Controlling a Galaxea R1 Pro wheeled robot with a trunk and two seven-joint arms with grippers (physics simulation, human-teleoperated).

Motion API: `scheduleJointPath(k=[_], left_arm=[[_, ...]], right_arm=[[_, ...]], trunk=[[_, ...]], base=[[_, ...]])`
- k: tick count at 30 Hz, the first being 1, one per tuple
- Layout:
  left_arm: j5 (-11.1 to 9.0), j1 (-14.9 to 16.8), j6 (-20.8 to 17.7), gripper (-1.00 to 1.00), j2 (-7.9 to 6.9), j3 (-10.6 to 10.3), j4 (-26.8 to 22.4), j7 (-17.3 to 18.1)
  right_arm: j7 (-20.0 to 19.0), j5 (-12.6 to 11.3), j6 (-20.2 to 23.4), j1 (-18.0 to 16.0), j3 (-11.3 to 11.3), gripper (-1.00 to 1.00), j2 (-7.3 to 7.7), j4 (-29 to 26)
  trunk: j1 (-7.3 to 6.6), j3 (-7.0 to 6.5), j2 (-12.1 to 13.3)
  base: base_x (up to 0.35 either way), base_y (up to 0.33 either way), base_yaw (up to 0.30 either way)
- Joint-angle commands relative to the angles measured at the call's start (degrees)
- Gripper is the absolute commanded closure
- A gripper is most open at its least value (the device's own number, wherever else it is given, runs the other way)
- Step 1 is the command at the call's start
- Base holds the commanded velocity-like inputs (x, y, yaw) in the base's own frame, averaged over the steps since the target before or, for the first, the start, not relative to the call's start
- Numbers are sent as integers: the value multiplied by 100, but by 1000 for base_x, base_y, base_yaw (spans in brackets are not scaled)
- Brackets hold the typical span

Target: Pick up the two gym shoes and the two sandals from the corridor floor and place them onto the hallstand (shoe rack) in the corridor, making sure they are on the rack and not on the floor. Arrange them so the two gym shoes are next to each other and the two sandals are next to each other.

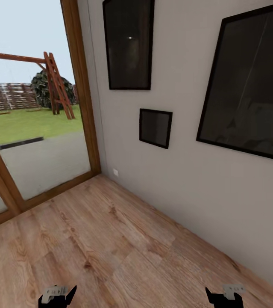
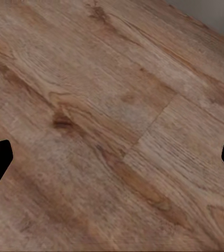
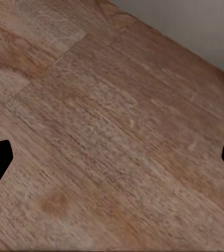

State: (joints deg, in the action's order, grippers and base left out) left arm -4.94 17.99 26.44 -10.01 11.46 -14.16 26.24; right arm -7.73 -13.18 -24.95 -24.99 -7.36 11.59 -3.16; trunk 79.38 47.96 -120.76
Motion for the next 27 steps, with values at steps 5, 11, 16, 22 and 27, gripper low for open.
scheduleJointPath(k=[5, 11, 16, 22, 27], left_arm=[[-51, 2, -7, -100, -1, 15, 4, 56], [-51, 2, -7, -100, -1, 15, 5, 56], [-51, 2, -7, -100, -1, 15, 3, 56], [-51, 2, -7, -100, -1, 15, 4, 56], [-51, 1, -1, -100, -1, 15, 4, 57]], right_arm=[[-28, -62, -19, -6, -40, -100, 1, 9], [-27, -62, -19, -6, -45, -100, 1, 9], [-31, -62, -19, -6, -39, -100, 1, 9], [-29, -62, -19, -6, -40, -100, 1, 9], [-29, -62, -19, -6, -40, -100, 1, 9]], trunk=[[-1, -5, -2], [-1, -17, -2], [-1, -27, -2], [-1, -39, -2], [-1, -49, -2]], base=[[0, 0, -258], [0, 0, -258], [0, 0, -258], [0, 0, -258], [0, 0, -258]])
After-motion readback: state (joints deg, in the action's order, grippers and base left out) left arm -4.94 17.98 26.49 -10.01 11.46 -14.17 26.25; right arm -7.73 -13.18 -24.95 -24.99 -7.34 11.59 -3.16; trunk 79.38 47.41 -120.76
